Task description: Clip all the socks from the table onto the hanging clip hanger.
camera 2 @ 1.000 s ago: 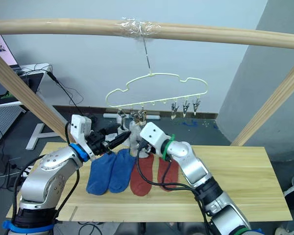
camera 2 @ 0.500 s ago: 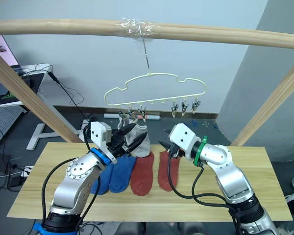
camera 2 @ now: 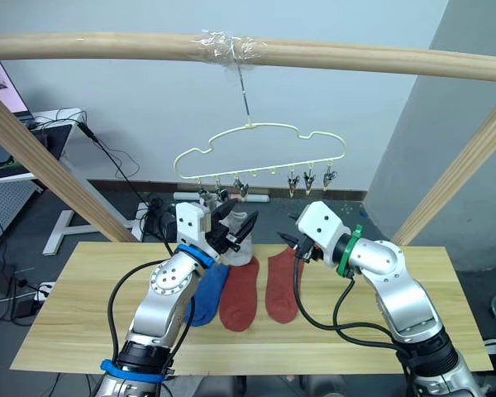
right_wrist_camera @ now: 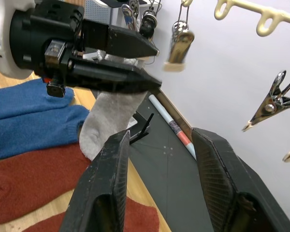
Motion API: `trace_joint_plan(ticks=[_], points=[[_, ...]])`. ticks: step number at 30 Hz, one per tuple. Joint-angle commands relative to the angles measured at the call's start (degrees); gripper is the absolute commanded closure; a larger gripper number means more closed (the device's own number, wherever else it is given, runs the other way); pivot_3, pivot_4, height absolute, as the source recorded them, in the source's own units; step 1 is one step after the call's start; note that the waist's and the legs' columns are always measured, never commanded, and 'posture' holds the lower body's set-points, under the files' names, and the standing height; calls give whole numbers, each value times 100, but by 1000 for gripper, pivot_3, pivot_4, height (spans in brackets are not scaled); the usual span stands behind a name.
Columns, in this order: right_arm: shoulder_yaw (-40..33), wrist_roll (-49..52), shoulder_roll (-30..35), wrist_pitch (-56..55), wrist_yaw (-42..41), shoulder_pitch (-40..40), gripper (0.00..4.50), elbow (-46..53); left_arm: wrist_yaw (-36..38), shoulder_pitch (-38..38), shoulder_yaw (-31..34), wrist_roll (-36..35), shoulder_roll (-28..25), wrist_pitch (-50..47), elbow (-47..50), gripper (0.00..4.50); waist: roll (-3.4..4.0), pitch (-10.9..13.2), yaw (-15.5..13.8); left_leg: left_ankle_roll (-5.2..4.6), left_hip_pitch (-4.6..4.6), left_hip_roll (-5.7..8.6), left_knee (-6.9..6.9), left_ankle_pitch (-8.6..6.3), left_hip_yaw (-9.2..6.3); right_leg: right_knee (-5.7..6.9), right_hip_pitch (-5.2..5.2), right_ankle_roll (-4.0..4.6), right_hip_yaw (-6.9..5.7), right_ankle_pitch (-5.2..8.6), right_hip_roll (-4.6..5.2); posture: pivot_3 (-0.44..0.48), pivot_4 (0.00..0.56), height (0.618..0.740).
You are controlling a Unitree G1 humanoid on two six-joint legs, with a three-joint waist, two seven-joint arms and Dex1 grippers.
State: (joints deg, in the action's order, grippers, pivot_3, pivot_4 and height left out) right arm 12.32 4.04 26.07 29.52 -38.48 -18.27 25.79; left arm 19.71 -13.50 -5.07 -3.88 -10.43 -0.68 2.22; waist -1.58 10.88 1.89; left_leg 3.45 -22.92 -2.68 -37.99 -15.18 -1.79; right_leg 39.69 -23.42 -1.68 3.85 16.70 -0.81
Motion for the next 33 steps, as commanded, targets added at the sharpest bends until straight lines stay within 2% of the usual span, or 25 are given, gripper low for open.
trace_joint_plan(ticks=[1,11,15,33], points=[[-192,120,62,-9,19,-117,2404,279,-238,-65,81,168,41,258,-37,2609,0,0,2,0,0,0,0,0,1,0,0,0,1,0,0,-52,168,710],[-215,216,146,79,41,-201,2404,330,-319,-235,84,199,144,552,-256,2609,0,0,2,0,0,1,-2,0,2,0,1,-1,1,-1,0,-59,166,710],[-230,262,148,129,67,-247,2404,350,-106,-257,97,30,144,639,-329,2609,0,0,6,0,1,1,-2,0,3,1,1,-1,1,-1,0,-65,164,710],[-327,446,264,68,-95,-357,2404,285,-589,-692,101,317,274,591,-457,2609,0,0,15,0,1,1,-7,0,3,7,1,-1,1,-2,0,-74,162,710]])
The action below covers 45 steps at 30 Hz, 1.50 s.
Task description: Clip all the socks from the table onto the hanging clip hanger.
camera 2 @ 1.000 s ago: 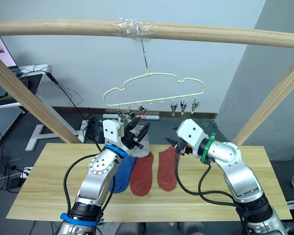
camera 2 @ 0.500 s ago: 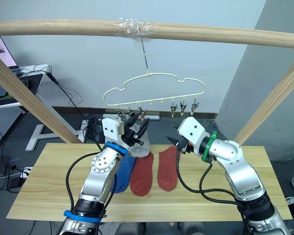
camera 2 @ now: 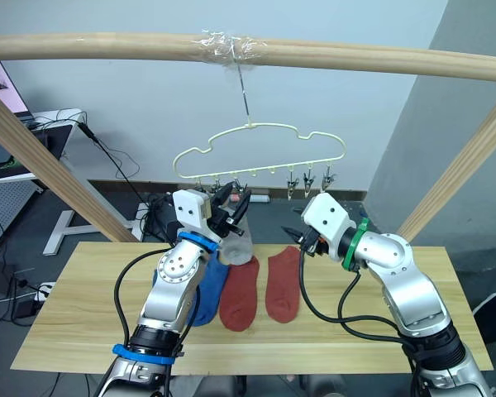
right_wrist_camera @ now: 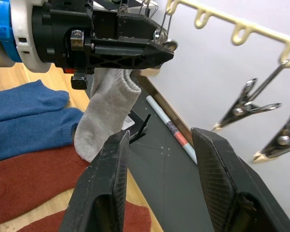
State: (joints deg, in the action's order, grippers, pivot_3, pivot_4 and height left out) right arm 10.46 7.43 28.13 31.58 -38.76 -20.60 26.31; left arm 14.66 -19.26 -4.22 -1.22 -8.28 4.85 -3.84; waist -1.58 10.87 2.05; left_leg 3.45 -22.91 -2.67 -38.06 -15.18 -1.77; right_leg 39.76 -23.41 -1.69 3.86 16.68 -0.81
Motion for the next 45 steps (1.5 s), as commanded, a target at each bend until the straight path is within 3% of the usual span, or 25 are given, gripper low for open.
trace_joint_plan(ticks=[1,18,25,30,33,35,45], points=[[-152,130,93,-162,-103,-145,2404,199,-114,-126,5,63,74,24,152,2609,0,0,-1,0,0,0,0,0,0,1,0,0,0,0,0,-74,162,710],[-152,302,140,-168,-149,-278,2404,81,-76,-259,-17,71,67,-95,20,2609,0,0,1,0,2,1,-5,0,0,11,0,0,0,0,0,-71,162,710],[-129,365,124,-176,-140,-270,2404,82,-40,-282,35,47,53,-130,24,4219,0,0,0,0,2,1,-6,0,-1,12,0,0,-1,0,0,-67,161,710],[88,110,109,-171,22,-108,2404,-28,2,-294,53,42,27,-139,43,4220,0,0,-2,0,2,1,-6,0,-1,12,0,0,0,-1,0,-66,162,710],[244,26,62,-200,61,24,1824,-12,18,-271,70,16,8,-186,105,4220,-1,-1,-3,0,2,1,-6,0,-1,13,0,0,0,-1,0,-62,162,710],[306,-35,19,-212,108,37,1176,15,38,-257,74,-7,-3,-191,125,4220,-1,0,-5,0,3,1,-6,0,0,13,0,0,1,0,0,-56,162,710],[259,119,-217,-382,141,-114,1129,42,-45,-207,67,37,-24,-153,161,4220,-1,0,-5,0,3,1,-9,1,-2,17,0,0,-1,-1,0,-53,161,710]])
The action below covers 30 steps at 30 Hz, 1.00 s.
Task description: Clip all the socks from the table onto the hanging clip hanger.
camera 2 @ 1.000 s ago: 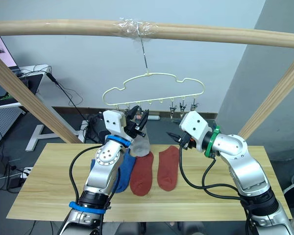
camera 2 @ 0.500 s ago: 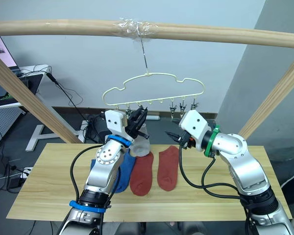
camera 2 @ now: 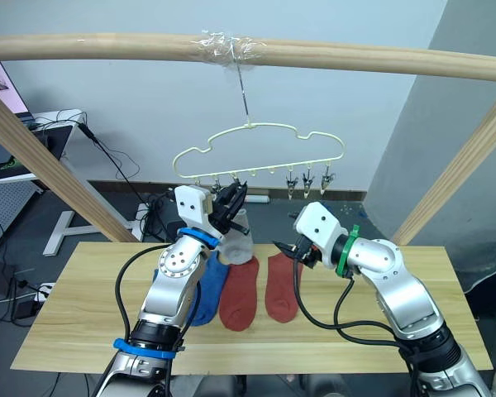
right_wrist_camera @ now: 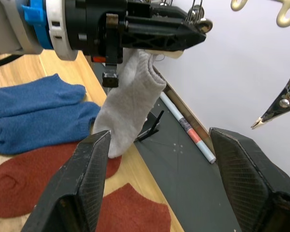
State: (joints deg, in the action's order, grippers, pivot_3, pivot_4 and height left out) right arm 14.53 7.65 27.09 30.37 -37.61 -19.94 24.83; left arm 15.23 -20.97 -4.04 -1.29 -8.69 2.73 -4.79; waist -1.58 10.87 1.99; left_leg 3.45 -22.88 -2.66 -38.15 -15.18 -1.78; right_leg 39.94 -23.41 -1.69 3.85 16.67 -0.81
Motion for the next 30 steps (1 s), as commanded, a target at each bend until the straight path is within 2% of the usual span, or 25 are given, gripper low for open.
trace_joint_plan(ticks=[1,4,6,10,30], points=[[-170,116,-151,-296,35,-208,1129,176,-117,-38,46,58,17,64,253,4220,0,0,2,0,0,0,0,0,0,0,0,0,0,0,0,-53,161,710],[-187,123,-182,-314,19,-255,1129,142,21,-16,56,-110,12,131,285,4220,0,0,0,0,1,0,0,0,-1,1,0,0,-1,0,0,-52,161,710],[-193,131,-174,-313,-9,-273,1129,131,-23,1,81,-120,23,100,299,3499,0,0,-2,0,0,0,-1,0,0,1,1,0,-1,0,0,-52,161,710],[-210,127,-163,-319,-14,-287,1129,122,-45,-5,17,-11,-8,84,296,2375,0,0,-5,0,0,0,-1,0,0,1,1,0,-1,0,1,-50,162,710],[-282,199,-169,-370,-173,-386,1129,46,-174,-179,10,82,11,70,228,2375,0,0,-7,0,0,0,-2,0,-1,3,1,1,-1,-1,1,-49,162,710]])
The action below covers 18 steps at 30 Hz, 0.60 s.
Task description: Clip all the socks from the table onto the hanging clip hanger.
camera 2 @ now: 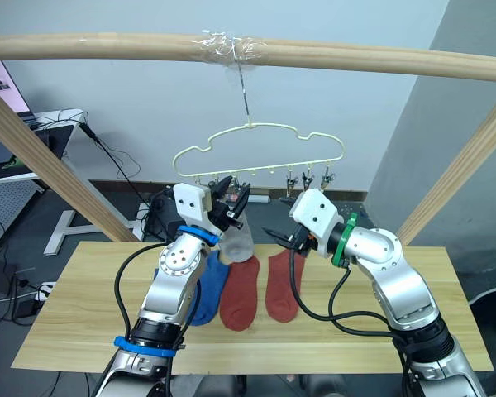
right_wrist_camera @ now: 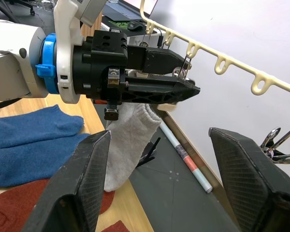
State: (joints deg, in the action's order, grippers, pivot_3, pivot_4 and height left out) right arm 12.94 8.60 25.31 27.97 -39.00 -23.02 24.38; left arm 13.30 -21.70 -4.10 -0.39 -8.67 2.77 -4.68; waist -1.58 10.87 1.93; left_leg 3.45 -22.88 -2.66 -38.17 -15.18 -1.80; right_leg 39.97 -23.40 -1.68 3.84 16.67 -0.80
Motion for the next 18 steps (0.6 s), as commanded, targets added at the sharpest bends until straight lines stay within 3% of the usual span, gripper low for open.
trace_joint_plan(ticks=[1,3,10,13,18], points=[[-124,105,9,-133,-36,-77,1129,93,28,-108,17,-13,7,69,210,2375,0,0,0,0,0,0,0,0,0,0,0,0,0,0,0,-49,162,710],[-122,103,2,-140,-36,-74,1129,91,36,-111,29,-26,5,81,199,2375,0,0,0,0,0,0,0,0,0,0,0,0,0,0,0,-49,161,710],[-81,87,-36,-136,-14,-29,1129,108,101,-146,47,-73,9,105,169,4021,0,0,0,0,0,0,0,0,0,1,0,0,0,0,0,-50,160,710],[-9,17,-34,-131,11,58,1129,84,125,-144,56,-84,-2,93,182,4478,0,0,0,0,0,0,0,0,0,1,0,0,0,0,0,-50,160,710],[151,-324,-69,48,311,212,1129,-213,166,-100,84,-120,-50,77,243,4493,0,-1,-1,0,1,0,-1,0,0,1,0,0,0,0,0,-45,161,710]])
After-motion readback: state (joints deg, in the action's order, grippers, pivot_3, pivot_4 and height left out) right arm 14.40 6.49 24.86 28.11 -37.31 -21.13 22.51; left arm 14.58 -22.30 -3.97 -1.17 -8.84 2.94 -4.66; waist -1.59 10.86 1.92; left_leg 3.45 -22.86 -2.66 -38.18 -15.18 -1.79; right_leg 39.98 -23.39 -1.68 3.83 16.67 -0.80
